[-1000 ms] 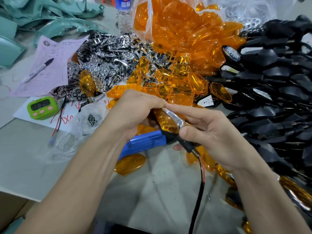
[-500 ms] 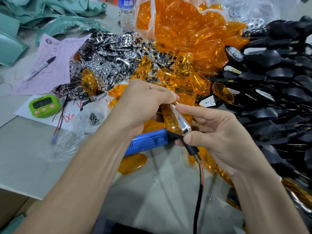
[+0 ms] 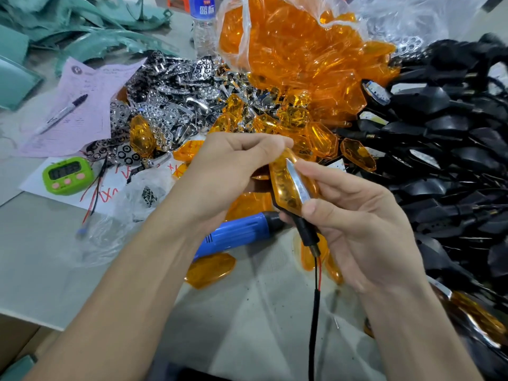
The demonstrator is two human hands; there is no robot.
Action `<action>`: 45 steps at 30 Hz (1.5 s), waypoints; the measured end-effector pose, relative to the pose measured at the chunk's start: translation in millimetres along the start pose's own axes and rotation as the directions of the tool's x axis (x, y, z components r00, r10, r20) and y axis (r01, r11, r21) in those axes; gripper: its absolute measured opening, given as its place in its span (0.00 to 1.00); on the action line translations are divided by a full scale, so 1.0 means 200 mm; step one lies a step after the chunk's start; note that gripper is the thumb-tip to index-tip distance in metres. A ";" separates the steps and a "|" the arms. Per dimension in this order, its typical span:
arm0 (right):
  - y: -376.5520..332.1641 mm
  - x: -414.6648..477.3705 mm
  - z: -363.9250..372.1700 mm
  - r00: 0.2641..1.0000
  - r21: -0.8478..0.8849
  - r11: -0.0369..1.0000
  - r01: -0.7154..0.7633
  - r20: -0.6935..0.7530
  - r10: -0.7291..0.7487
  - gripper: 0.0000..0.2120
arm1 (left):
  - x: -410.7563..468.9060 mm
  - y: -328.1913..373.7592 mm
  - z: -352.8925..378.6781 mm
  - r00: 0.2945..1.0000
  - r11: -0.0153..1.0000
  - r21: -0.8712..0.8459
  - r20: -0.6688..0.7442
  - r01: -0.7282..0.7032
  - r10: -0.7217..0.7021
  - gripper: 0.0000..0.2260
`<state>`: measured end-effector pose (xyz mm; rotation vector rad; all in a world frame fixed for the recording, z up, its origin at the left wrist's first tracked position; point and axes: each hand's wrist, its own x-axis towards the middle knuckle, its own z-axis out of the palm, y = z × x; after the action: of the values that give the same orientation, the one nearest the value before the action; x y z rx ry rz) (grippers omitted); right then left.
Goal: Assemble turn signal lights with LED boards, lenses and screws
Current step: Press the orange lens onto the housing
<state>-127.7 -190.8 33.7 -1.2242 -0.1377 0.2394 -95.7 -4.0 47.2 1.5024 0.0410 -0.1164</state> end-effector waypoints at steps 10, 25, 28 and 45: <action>0.09 0.02 0.03 1.000 -0.158 0.987 0.003 0.013 0.000 0.15 | -0.04 0.00 -0.03 0.997 0.971 0.228 -0.008 -0.067 0.071 0.08; 0.03 0.03 0.08 0.986 -0.402 0.910 0.106 -0.077 -0.149 0.11 | -0.03 -0.03 -0.05 0.998 0.996 0.070 0.044 -0.050 0.047 0.09; 0.01 0.04 0.05 0.989 -0.272 0.960 0.066 -0.112 -0.100 0.12 | -0.05 -0.05 -0.07 0.968 0.997 -0.010 0.238 -0.080 0.080 0.17; 0.09 0.09 0.11 0.983 -0.373 0.927 -0.024 -0.177 -0.046 0.08 | -0.08 -0.12 0.01 0.996 0.995 -0.056 -0.016 -0.084 0.084 0.22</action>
<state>-117.7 -161.5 23.7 -1.6194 -0.0297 0.0897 -114.8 -7.3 25.3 1.4463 -0.0079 -0.0370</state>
